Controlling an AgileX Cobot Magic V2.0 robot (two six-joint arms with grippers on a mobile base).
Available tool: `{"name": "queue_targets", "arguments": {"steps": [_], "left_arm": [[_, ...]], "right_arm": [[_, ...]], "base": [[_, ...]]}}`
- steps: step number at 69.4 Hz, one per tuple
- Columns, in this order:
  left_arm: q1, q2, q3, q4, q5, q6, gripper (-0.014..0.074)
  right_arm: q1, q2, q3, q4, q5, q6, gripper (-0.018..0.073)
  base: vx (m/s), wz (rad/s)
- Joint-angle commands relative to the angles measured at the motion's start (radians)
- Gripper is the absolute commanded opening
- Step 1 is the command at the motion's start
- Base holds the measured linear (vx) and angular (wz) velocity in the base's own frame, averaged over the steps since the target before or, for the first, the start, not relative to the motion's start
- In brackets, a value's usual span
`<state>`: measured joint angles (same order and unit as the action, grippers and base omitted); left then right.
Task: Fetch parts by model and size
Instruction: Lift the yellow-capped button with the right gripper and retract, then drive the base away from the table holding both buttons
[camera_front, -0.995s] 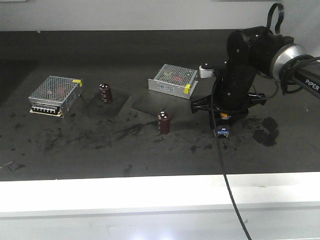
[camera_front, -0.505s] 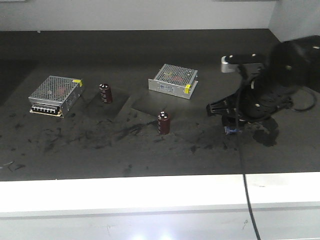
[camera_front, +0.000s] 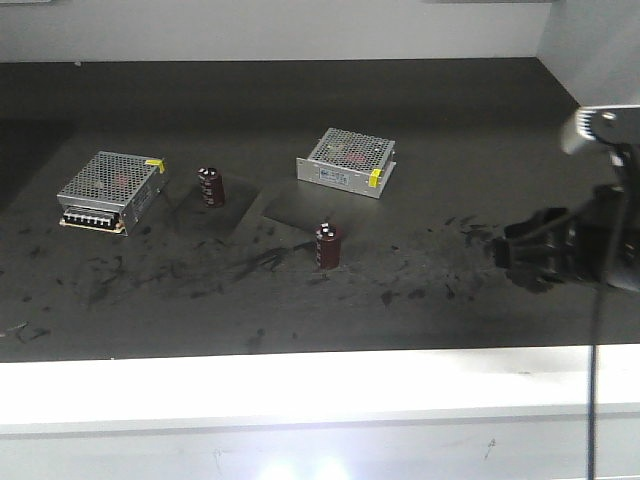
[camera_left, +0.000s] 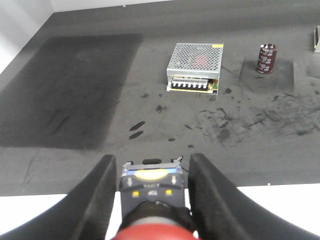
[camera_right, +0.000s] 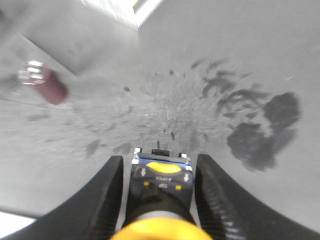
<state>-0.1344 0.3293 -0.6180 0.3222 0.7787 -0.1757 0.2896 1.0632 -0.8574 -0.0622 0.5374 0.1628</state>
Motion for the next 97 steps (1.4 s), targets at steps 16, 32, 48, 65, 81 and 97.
{"name": "queue_targets", "arguments": {"steps": [16, 32, 48, 65, 81, 97], "left_arm": [[-0.001, 0.01, -0.025, 0.01, -0.106, -0.001, -0.0006], [-0.001, 0.01, -0.025, 0.01, -0.134, -0.001, -0.0006], [-0.001, 0.01, -0.025, 0.01, -0.148, -0.001, -0.0006], [-0.001, 0.01, -0.025, 0.011, -0.149, -0.001, -0.0006], [-0.001, 0.01, -0.025, 0.011, -0.143, -0.001, -0.0006], [-0.001, 0.01, -0.025, 0.011, -0.143, -0.001, -0.0006]], "right_arm": [[-0.001, -0.326, 0.162, -0.115, -0.145, -0.014, -0.0005], [-0.001, -0.573, 0.293, -0.132, -0.174, -0.015, -0.0005], [-0.001, -0.771, 0.401, -0.132, -0.211, -0.018, -0.0005], [-0.001, -0.807, 0.408, -0.132, -0.209, -0.018, -0.0005], [-0.001, -0.808, 0.406, -0.131, -0.208, -0.018, -0.0005], [-0.001, -0.808, 0.406, -0.129, -0.208, -0.018, -0.0005]], "base": [[0.0, 0.0], [0.0, 0.0], [0.0, 0.0], [0.0, 0.0], [0.0, 0.0], [0.0, 0.0]]}}
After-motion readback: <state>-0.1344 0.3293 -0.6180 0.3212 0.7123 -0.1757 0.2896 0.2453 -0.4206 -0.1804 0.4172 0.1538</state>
